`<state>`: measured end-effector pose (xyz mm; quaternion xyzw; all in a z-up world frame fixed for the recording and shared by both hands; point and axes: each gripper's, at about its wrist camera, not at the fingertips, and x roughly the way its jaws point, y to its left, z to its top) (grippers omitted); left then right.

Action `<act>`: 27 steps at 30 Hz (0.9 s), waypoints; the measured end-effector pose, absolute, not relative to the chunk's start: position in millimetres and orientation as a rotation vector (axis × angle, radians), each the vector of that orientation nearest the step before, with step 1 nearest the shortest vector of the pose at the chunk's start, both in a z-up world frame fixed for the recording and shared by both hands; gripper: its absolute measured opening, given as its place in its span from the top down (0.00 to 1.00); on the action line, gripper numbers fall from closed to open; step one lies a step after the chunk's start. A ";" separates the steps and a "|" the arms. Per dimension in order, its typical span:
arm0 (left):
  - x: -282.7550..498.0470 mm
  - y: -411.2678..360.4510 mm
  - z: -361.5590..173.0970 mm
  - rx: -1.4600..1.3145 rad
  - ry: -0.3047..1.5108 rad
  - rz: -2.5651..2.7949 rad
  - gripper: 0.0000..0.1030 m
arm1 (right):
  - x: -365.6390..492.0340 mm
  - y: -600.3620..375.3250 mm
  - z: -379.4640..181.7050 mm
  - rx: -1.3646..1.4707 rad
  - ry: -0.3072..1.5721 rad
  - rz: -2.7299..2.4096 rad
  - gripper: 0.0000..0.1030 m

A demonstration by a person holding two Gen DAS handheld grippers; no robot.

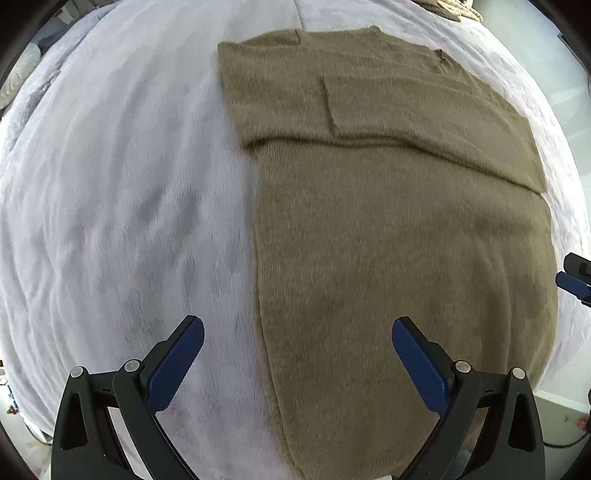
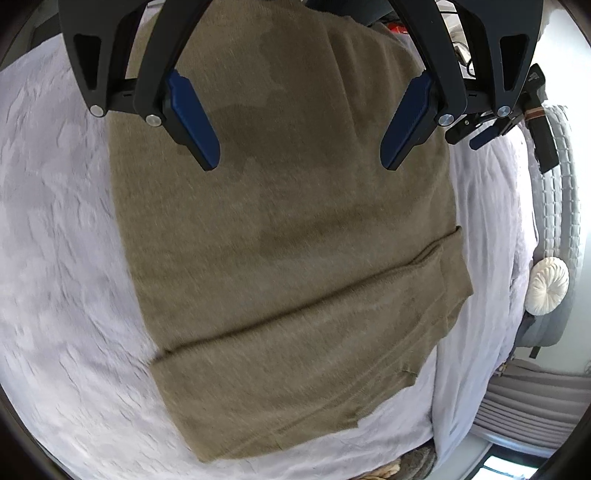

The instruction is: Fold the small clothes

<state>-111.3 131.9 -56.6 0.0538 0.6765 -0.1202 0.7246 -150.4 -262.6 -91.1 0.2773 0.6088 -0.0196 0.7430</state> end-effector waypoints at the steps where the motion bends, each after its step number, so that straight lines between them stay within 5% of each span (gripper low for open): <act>1: -114.4 134.4 -58.4 0.113 1.503 -0.273 0.01 | -154.1 -264.6 -92.2 0.612 1.340 -0.045 0.12; 18: -200.3 138.6 -106.5 0.035 1.758 -0.557 0.01 | -268.1 -313.9 -147.3 0.728 1.576 -0.038 0.12; 27: -204.8 95.7 -112.7 -0.054 1.803 -0.688 0.04 | -275.4 -284.2 -167.4 0.899 1.556 0.165 0.13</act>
